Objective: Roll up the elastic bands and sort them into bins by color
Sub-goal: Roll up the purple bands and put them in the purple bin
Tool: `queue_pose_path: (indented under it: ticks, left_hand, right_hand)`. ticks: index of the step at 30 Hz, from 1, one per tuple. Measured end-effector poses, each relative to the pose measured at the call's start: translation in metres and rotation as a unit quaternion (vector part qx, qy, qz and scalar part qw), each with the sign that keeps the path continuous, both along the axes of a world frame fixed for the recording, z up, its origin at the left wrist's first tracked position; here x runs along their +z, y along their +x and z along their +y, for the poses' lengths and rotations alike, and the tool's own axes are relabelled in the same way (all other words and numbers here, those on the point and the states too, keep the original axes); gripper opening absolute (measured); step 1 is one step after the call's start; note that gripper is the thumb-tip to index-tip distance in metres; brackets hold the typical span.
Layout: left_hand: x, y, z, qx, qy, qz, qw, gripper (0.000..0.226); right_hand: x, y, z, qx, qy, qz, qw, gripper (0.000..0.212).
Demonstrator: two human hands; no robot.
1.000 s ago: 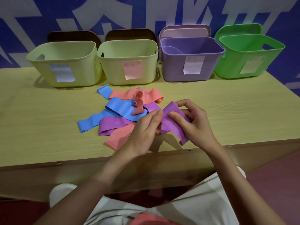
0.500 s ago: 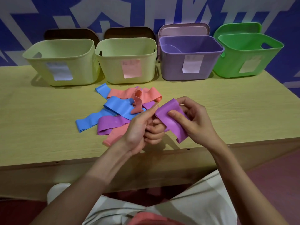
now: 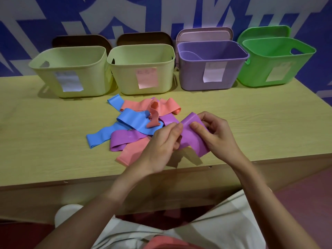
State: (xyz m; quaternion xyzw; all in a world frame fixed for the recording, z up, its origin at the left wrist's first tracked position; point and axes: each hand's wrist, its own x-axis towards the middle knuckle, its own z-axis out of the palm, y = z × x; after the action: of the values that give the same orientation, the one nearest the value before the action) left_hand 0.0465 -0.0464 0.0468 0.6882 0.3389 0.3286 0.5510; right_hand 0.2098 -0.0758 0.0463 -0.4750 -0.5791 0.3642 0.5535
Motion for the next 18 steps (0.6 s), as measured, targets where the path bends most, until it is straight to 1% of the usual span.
queue_pose_path:
  ticks: [2,5,8,10,12,15,18]
  left_hand:
    - [0.002,0.002,0.000,0.004,-0.049,-0.039,0.998,0.035]
    - [0.007,0.003,0.002,-0.020,-0.124,-0.103,0.987,0.037]
    - [0.012,0.002,0.004,-0.072,-0.217,-0.171,0.958,0.040]
    - [0.015,0.001,0.004,-0.096,-0.263,-0.195,0.940,0.041]
    - [0.015,0.000,0.006,-0.116,-0.286,-0.200,0.930,0.040]
    - [0.016,-0.001,0.009,-0.137,-0.291,-0.175,0.931,0.040]
    - [0.019,0.003,0.009,-0.105,-0.252,-0.090,0.958,0.046]
  right_hand:
    - [0.001,0.000,-0.001,0.017,-0.003,0.017,1.000,0.011]
    - [0.002,0.002,-0.002,0.032,0.008,0.016,0.999,0.023]
    - [0.005,0.000,-0.002,0.046,0.015,0.034,0.998,0.036]
    - [0.007,-0.001,-0.001,0.058,0.021,0.051,0.997,0.038]
    - [0.009,0.000,-0.001,0.061,0.023,0.061,0.996,0.032]
    - [0.012,0.000,-0.001,0.052,0.024,0.053,0.997,0.018]
    - [0.011,-0.002,-0.001,0.032,0.034,0.049,0.998,0.013]
